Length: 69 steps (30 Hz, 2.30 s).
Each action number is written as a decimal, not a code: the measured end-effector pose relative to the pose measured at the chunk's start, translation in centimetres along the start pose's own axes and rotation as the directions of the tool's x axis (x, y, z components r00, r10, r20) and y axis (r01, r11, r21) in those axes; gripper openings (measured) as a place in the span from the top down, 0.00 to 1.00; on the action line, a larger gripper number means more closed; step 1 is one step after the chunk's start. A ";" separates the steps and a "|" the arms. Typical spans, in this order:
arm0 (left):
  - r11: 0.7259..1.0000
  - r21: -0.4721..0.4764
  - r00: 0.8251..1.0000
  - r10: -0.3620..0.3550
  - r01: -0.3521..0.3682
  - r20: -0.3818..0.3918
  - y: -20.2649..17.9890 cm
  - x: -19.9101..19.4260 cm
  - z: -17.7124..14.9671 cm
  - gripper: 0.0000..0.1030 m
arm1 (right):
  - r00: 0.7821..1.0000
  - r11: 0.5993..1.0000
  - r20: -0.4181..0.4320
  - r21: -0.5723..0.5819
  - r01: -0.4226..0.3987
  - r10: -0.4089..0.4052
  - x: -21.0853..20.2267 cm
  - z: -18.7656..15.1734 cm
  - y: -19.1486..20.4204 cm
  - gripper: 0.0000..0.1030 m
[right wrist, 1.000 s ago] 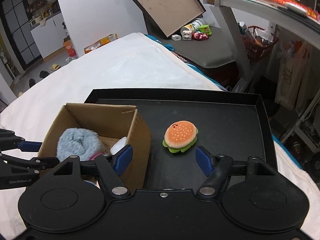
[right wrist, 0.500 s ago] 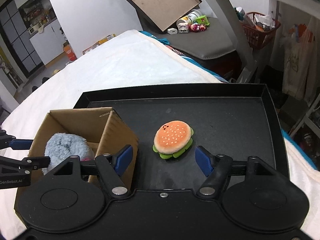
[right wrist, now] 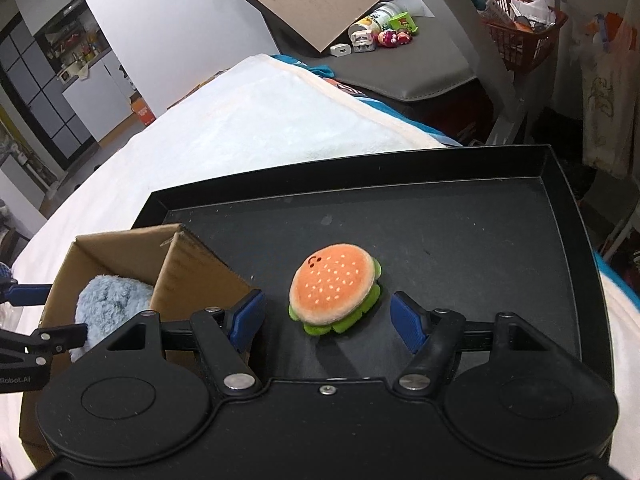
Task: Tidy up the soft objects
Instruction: 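Move the right gripper over the hamburger plush on the tray, then grasp the hamburger plush with the right gripper and lift it, then lower the hamburger plush into the box and open the right gripper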
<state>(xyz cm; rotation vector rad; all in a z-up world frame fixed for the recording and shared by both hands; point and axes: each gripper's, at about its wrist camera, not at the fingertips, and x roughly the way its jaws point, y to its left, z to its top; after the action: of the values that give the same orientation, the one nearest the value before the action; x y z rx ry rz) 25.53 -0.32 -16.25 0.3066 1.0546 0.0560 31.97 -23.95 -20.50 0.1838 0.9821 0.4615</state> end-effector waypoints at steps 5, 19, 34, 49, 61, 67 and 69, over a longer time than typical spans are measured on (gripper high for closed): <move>1.000 0.008 1.000 0.010 -0.010 0.006 -0.3 0.2 0.3 0.43 | 1.000 1.000 0.001 0.014 -0.017 0.017 0.8 0.1 -0.7 0.36; 1.000 0.016 1.000 0.011 -0.012 0.018 -0.8 -0.3 0.4 0.43 | 0.999 0.999 -0.018 0.039 -0.026 0.027 1.7 -0.7 -1.6 0.73; 1.000 -0.004 0.999 -0.019 0.020 0.033 -0.1 -1.2 -0.4 0.43 | 0.999 1.000 0.021 0.012 0.025 -0.026 -2.3 -0.2 -0.4 0.74; 0.994 -0.051 0.994 -0.097 0.100 0.046 1.3 -2.6 -2.0 0.43 | 0.995 0.997 0.078 -0.040 0.063 -0.060 -6.9 0.6 3.5 0.74; 0.984 -0.066 0.985 -0.160 0.164 0.059 2.0 -3.5 -3.6 0.47 | 0.993 0.994 0.106 -0.089 0.068 -0.058 -9.0 0.5 7.3 0.74; 0.978 -0.073 0.980 -0.190 0.194 0.058 2.7 -3.7 -4.4 0.55 | 0.993 0.992 0.103 -0.110 0.065 -0.054 -9.0 0.3 9.1 0.74; 0.975 -0.079 0.978 -0.203 0.207 0.056 2.9 -3.8 -4.6 0.57 | 0.994 0.991 0.100 -0.121 0.064 -0.052 -9.0 0.3 9.8 0.73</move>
<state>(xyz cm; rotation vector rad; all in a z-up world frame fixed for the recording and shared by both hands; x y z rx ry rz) 19.95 2.79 -14.35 0.1211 1.0288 -0.0920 25.13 -19.33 -10.08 0.0641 0.8593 0.4546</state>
